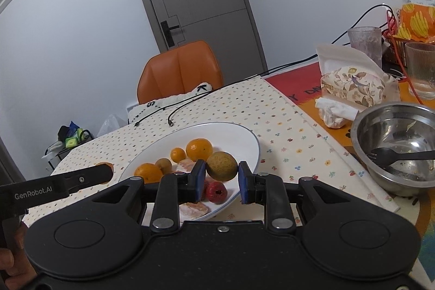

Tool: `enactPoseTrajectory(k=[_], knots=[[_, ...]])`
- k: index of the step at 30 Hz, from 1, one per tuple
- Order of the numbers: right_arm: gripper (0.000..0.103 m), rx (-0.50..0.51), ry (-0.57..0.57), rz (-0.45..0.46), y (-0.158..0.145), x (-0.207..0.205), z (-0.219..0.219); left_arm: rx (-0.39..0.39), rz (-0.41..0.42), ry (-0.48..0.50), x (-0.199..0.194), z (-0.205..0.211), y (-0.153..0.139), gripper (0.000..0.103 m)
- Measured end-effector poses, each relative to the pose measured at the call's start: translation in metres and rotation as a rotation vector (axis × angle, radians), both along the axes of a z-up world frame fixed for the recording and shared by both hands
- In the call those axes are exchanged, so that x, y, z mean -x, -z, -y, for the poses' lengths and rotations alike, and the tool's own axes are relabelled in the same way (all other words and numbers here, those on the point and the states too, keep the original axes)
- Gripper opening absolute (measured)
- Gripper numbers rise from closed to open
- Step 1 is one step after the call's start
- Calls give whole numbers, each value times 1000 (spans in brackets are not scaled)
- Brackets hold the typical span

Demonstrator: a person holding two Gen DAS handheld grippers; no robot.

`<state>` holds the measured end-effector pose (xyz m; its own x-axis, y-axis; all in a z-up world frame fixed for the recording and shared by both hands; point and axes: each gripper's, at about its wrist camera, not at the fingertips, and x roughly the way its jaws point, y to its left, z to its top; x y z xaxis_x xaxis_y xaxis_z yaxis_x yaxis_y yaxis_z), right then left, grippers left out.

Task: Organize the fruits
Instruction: 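Open the left tool over the plate while the right tool releases the kiwi onto it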

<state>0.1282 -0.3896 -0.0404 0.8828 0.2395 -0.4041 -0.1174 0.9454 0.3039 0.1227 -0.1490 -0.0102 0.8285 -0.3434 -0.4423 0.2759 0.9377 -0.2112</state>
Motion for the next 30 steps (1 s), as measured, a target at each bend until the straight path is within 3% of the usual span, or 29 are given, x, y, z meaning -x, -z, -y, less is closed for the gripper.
enactPoseTrajectory(k=[16,24,30], knots=[[24,-7,-2,-31,12,-18,-3,46,-49,-47,-9,-14,8,29],[24,0,-6,-27,11,-29,-9,46,-68,-103,-8,-34,10,46],[24,14,4,-21,8,-34,-12,44,-76,-139,-6,-47,9,53]])
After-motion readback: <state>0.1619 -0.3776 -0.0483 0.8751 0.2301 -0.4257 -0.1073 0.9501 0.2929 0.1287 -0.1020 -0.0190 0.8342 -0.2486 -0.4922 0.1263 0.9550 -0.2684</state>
